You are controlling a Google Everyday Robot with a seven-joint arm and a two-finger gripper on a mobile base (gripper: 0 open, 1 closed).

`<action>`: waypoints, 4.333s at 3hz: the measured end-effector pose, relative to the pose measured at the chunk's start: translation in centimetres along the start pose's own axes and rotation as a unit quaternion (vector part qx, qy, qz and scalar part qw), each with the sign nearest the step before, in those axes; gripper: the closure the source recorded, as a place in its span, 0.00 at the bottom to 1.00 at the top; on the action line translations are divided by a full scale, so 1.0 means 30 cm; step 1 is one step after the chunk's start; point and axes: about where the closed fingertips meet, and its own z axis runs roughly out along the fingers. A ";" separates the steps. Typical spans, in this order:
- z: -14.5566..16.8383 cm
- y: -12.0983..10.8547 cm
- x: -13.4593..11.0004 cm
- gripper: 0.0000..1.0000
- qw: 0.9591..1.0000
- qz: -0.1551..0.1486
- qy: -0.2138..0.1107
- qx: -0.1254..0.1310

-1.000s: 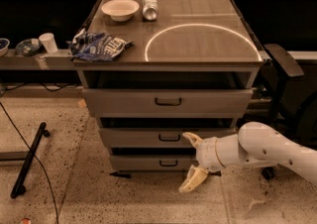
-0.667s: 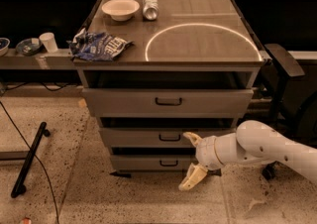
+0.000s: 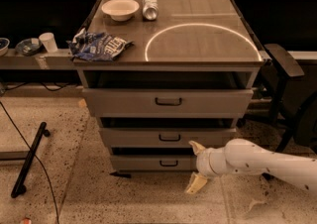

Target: Open bottom drawer

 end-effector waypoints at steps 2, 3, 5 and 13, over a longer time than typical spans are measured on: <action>0.057 -0.071 0.084 0.00 0.996 -0.037 0.034 0.070; 0.065 -0.063 0.108 0.00 0.998 -0.034 0.014 0.051; 0.236 -0.012 0.346 0.00 0.994 -0.046 -0.094 -0.019; 0.628 -0.306 0.855 0.16 0.989 -0.127 0.074 0.018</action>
Offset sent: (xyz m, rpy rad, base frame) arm 0.0085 -0.0105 -0.0247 -0.0806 -0.0784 -0.0078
